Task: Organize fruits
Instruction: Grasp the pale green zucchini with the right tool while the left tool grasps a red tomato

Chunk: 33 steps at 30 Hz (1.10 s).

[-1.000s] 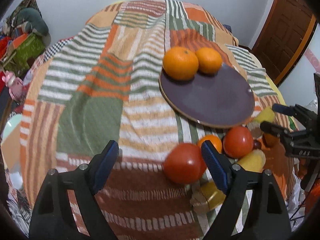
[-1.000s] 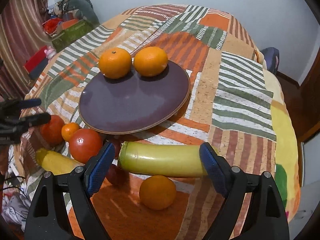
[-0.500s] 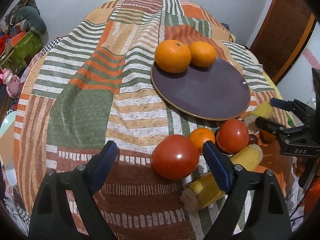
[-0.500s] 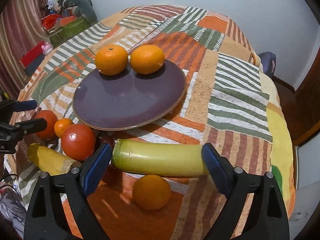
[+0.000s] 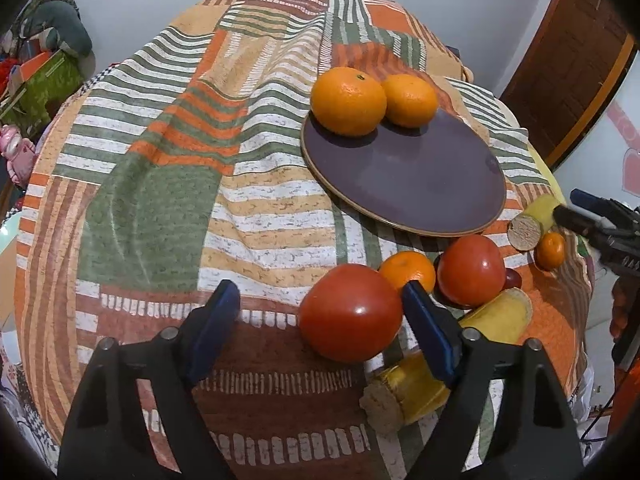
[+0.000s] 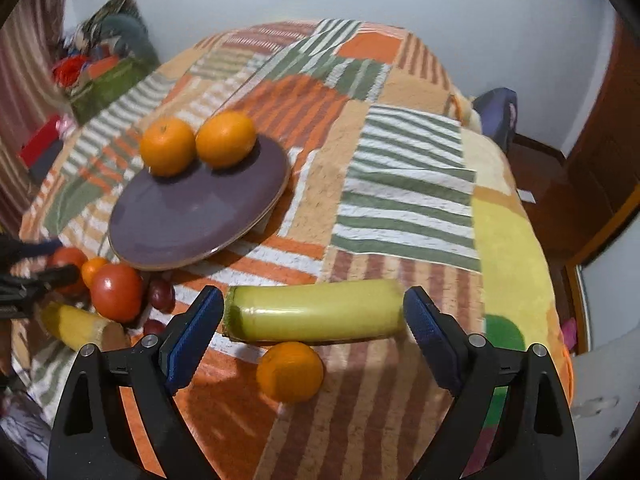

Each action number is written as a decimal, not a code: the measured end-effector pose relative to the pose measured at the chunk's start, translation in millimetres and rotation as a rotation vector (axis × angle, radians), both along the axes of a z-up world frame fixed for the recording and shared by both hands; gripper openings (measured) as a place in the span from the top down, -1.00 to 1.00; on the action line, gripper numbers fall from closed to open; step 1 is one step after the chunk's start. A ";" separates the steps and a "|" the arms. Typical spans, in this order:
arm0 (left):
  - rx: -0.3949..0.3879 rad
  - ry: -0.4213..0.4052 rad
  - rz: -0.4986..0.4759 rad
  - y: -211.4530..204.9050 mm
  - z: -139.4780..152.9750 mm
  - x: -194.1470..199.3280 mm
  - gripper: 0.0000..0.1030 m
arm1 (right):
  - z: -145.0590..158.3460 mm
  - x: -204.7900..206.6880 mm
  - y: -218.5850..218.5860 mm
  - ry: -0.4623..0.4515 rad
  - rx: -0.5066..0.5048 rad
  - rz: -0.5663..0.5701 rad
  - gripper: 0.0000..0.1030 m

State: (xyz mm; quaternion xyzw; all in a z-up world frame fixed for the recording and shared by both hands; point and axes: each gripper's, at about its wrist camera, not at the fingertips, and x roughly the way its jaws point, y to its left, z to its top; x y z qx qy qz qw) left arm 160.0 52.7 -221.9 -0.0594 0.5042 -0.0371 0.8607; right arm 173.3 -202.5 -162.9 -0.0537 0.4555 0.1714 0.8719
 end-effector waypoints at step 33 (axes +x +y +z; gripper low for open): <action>0.003 -0.087 -0.020 2.4 13.8 -9.4 0.06 | -28.7 27.9 3.2 0.135 0.111 -0.101 -0.89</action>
